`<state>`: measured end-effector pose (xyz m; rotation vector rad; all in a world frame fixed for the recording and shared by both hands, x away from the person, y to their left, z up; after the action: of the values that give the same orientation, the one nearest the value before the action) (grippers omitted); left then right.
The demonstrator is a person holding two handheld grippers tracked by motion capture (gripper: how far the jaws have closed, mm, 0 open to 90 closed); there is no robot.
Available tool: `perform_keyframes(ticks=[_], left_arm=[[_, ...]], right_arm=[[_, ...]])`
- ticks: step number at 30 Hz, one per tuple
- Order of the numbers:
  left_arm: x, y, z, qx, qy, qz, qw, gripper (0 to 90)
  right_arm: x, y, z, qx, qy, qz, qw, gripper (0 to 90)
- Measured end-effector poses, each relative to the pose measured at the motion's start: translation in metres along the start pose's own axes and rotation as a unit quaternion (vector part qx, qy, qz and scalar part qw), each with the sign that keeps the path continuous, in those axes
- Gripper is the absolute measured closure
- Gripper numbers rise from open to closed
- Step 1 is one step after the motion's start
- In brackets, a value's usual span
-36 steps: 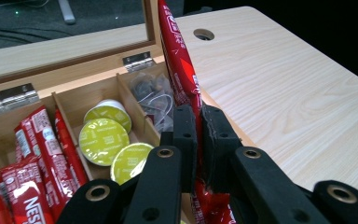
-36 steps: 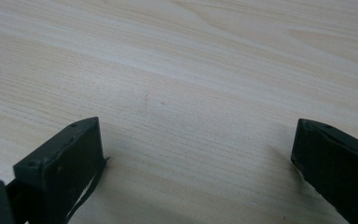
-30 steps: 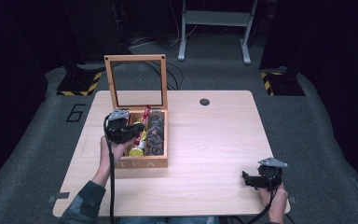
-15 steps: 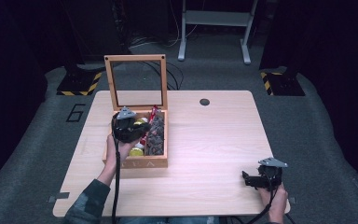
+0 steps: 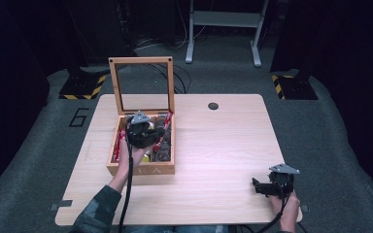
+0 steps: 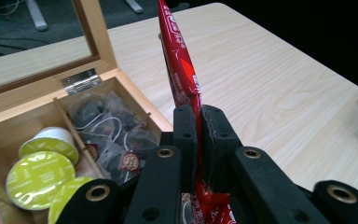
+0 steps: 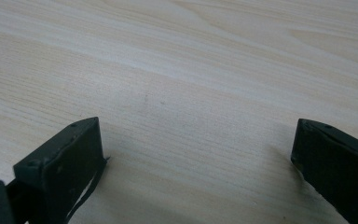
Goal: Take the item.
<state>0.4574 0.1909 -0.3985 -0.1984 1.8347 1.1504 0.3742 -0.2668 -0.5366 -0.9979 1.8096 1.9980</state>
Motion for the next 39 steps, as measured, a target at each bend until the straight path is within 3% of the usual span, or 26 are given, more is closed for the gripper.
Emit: perform_keyframes(ticks=[39], left_arm=[[-0.013, -0.053, -0.043, 0.033, -0.027, 0.031, 0.9986, 84.5]], right_arm=[[0.0, 0.0, 0.0, -0.002, 0.0, 0.002, 1.0, 2.0]])
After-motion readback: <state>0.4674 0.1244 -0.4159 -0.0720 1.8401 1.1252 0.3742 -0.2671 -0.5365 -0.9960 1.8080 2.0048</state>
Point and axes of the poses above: each handheld gripper's, and its own axes: y roughly backward along the jaws, x roughly out of its underside, z roughly to its left, the point moved 1 cm from there along -y, roughly forward along the jaws, and after that the axes turned 7 degrees about z, right-handed, at the moved point
